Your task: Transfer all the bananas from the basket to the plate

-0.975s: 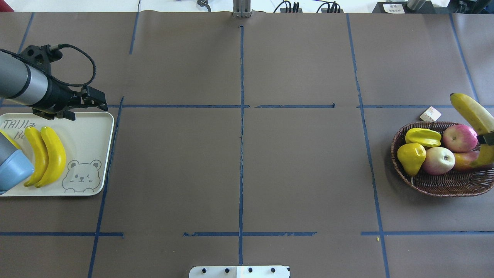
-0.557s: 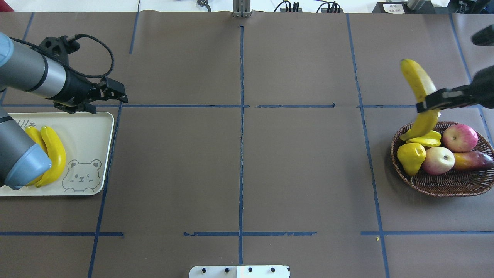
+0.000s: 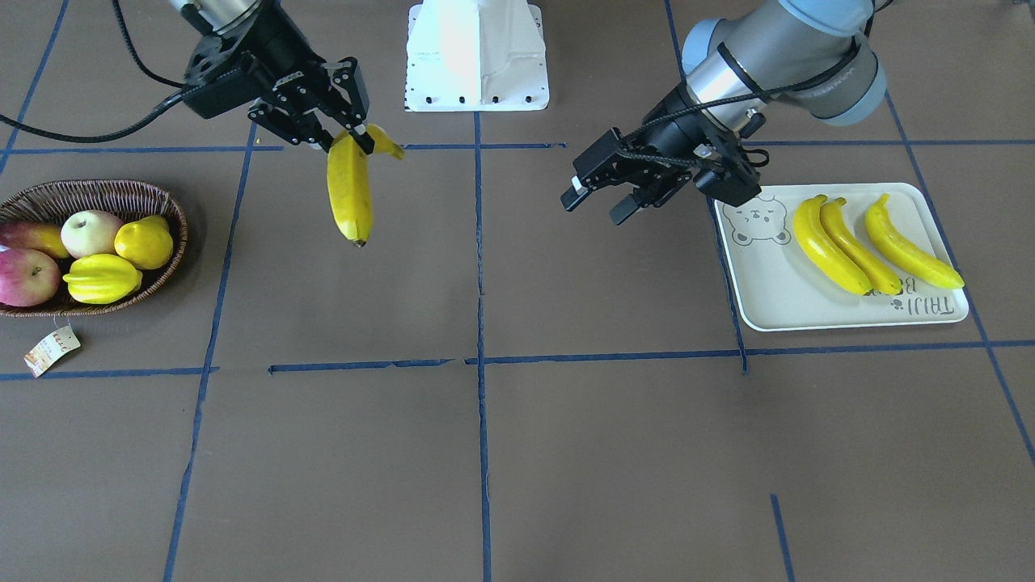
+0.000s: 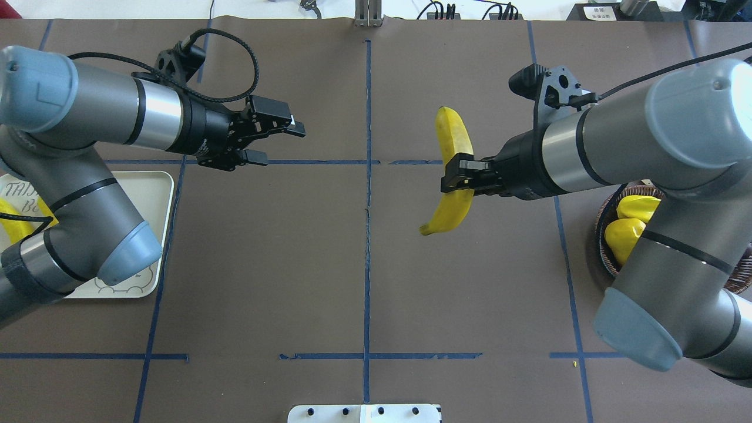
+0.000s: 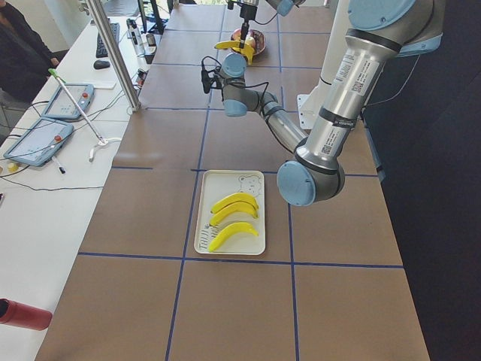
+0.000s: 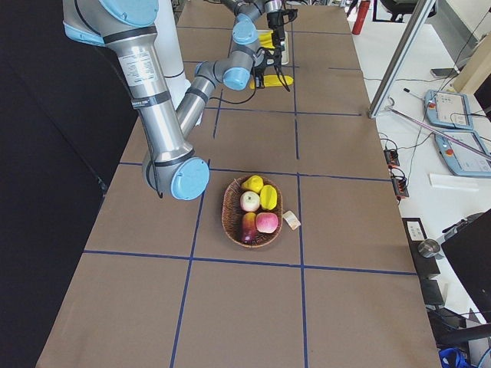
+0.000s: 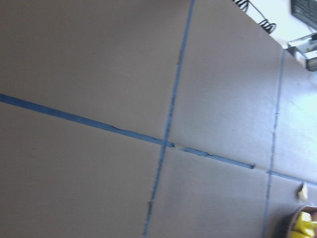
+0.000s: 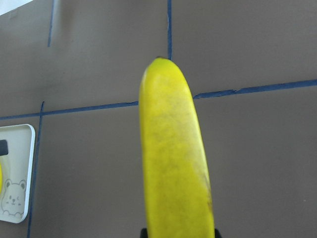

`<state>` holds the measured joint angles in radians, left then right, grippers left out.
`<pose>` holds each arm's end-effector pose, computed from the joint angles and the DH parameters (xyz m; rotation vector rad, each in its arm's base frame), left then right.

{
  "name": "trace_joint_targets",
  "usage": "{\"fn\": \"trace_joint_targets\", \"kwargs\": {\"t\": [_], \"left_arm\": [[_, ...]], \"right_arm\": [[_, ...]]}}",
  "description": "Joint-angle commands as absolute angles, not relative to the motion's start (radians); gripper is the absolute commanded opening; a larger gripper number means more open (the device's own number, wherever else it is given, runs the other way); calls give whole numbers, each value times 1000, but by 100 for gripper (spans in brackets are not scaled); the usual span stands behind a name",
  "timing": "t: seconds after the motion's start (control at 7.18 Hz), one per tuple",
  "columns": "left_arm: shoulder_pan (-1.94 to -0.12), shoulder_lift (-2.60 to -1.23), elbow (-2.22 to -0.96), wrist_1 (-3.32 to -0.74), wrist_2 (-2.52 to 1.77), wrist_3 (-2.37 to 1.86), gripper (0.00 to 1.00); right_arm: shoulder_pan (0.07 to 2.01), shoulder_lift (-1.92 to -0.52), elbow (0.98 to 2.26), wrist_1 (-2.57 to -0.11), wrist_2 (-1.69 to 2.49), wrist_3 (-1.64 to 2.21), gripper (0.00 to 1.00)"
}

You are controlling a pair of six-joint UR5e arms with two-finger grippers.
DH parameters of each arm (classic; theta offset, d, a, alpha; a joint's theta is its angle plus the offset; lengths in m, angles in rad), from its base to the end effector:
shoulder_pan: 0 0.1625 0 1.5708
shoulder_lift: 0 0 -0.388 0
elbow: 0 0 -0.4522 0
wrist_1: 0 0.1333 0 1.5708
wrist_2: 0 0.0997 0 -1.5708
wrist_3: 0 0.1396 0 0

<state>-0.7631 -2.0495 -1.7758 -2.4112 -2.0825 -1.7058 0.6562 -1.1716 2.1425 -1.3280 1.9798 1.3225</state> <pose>0.4289 -0.5000 0.1273 0.0716 1.5373 -0.3254 -0.3970 -0.4039 0.0981 0.2007 -1.2287 0.1057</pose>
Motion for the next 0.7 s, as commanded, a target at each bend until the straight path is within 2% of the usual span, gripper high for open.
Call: {"fn": "trace_joint_targets", "kwargs": {"t": [0.0,0.56], "left_arm": [[-721,-2144,-1746,-2453,-2085,-1733,99],[-625,-2230,-1700,-2457,-2053,-1707,99]], "right_arm": [[588,-1141,2145,-1327,1970,1327,3],[520,-1091,2140,-1328,1947,1338,4]]}}
